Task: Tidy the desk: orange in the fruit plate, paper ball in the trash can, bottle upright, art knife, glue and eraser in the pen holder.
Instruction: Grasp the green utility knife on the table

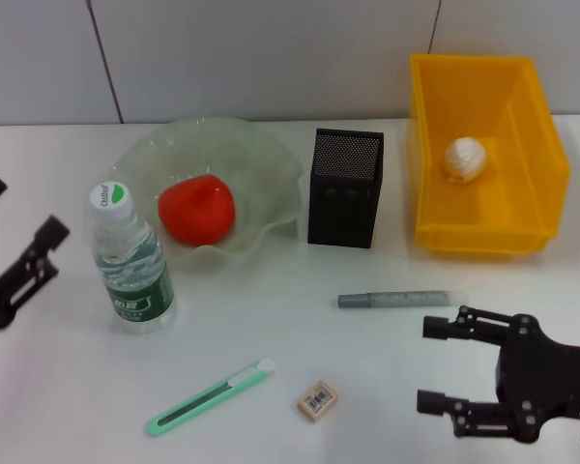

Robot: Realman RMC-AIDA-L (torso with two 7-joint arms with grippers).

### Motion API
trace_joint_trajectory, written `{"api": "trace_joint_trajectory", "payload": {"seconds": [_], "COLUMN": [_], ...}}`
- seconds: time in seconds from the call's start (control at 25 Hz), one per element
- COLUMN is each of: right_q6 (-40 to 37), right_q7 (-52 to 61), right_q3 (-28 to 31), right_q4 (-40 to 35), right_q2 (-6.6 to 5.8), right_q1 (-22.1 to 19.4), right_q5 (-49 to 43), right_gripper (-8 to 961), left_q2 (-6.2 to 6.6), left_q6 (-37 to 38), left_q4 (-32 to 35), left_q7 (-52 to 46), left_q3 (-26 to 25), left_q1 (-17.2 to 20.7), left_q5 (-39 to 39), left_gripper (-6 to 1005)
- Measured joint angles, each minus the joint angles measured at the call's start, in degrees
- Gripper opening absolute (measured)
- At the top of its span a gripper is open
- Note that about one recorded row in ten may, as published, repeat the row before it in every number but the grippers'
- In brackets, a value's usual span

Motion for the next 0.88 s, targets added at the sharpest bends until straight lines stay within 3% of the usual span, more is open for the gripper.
{"api": "trace_joint_trajectory", "payload": {"seconds": [0.2,0.24,0.44,0.8,0.84,0.88], "right_q6": [2.7,3.0,3.9,4.5,4.4,4.4], "right_q7": [0.0,0.0,0.0,0.4,0.3,0.3], "right_q3": [1.9,2.1,2.5,2.6,2.6,2.6], "right_q4": [-0.2,-0.3,-0.4,0.0,0.1,0.1], "right_q2": [0.13,0.09,-0.28,-1.28,-1.33,-1.33], "right_q1": [-0.6,-0.7,-1.4,-2.0,-2.0,-2.0], "right_q5": [-0.1,-0.1,-0.1,-0.8,-0.8,-0.8], "right_gripper": [775,775,775,774,774,774], "left_q2": [0.01,-0.15,-0.34,-0.58,-0.86,-0.86], "left_q6": [5.6,8.1,9.2,4.0,-0.8,-0.8], "left_q4": [1.5,2.2,2.0,5.0,10.6,10.6], "left_q7": [1.3,2.9,3.4,-3.8,-10.8,-10.8], "left_q3": [3.7,7.7,14.1,16.5,18.5,18.5], "left_q1": [1.9,3.3,3.8,2.5,2.4,2.4], "left_q5": [2.7,3.8,3.8,3.6,3.6,3.6], "left_gripper": [806,805,804,801,801,800]}}
